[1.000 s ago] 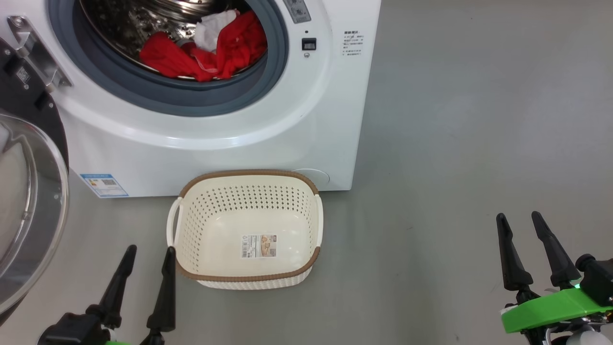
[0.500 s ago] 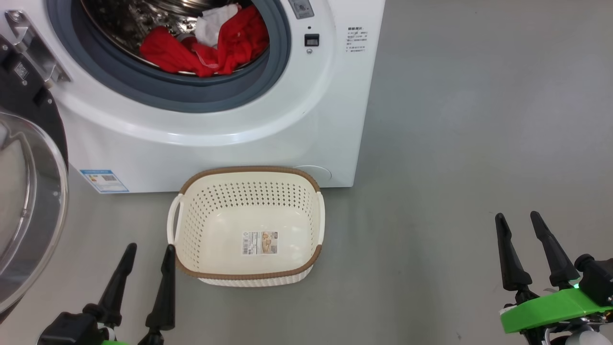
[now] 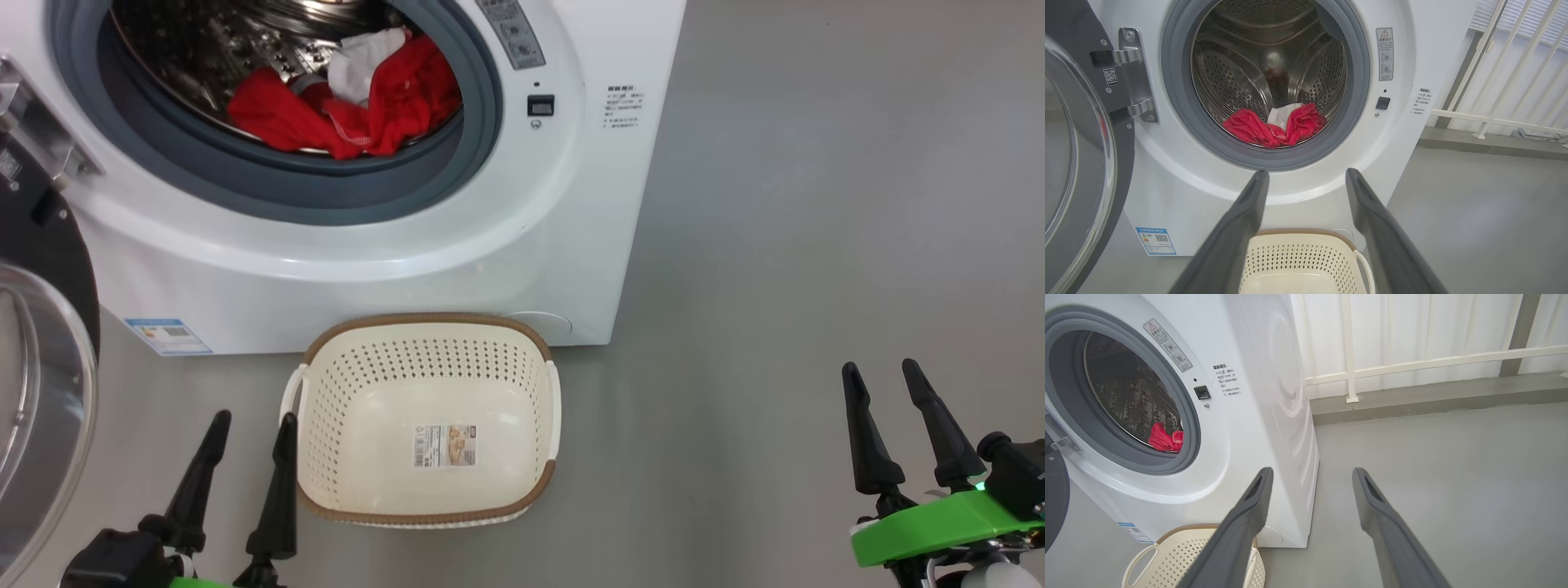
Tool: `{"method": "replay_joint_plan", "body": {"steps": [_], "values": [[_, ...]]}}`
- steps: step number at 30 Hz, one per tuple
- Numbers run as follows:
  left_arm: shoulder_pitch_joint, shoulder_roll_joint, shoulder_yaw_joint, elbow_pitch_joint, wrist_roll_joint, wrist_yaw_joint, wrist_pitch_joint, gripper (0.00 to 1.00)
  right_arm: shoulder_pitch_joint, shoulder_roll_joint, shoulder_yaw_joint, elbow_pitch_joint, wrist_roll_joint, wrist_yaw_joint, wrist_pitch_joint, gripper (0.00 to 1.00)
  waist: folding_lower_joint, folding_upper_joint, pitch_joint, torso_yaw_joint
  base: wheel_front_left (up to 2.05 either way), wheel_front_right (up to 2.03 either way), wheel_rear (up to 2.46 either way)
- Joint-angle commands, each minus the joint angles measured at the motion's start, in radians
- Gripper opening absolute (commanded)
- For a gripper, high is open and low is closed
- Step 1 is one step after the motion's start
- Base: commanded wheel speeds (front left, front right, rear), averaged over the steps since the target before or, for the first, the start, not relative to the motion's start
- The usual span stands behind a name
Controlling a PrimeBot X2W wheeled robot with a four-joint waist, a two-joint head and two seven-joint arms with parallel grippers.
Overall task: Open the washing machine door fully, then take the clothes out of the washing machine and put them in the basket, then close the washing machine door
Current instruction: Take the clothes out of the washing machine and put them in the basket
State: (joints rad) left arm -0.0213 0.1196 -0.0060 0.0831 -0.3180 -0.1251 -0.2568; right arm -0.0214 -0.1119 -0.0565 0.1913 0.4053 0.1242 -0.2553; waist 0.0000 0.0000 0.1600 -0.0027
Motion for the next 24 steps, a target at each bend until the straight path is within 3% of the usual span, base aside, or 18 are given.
{"method": "replay_joint_plan", "body": {"steps": [1,8,24], "values": [[-0.04,0.022,0.034,-0.023,0.002,-0.006,-0.005,1.0,-0.026,-0.008,0.023,-0.026,0.001,0.007,-0.006,1.0,0.0,0.0,0.002,0.0,1.02,-1.02,0.0],[-0.048,0.017,0.046,-0.016,0.014,-0.006,-0.005,1.0,-0.03,-0.005,0.027,-0.027,0.003,0.007,-0.006,1.0,0.0,0.0,0.01,0.004,0.64,-0.64,0.0],[-0.056,0.007,0.048,-0.005,0.021,-0.006,-0.005,1.0,-0.039,-0.01,0.03,-0.029,0.005,0.007,-0.006,1.0,0.0,0.0,0.026,0.011,0.01,-0.01,0.0]]}}
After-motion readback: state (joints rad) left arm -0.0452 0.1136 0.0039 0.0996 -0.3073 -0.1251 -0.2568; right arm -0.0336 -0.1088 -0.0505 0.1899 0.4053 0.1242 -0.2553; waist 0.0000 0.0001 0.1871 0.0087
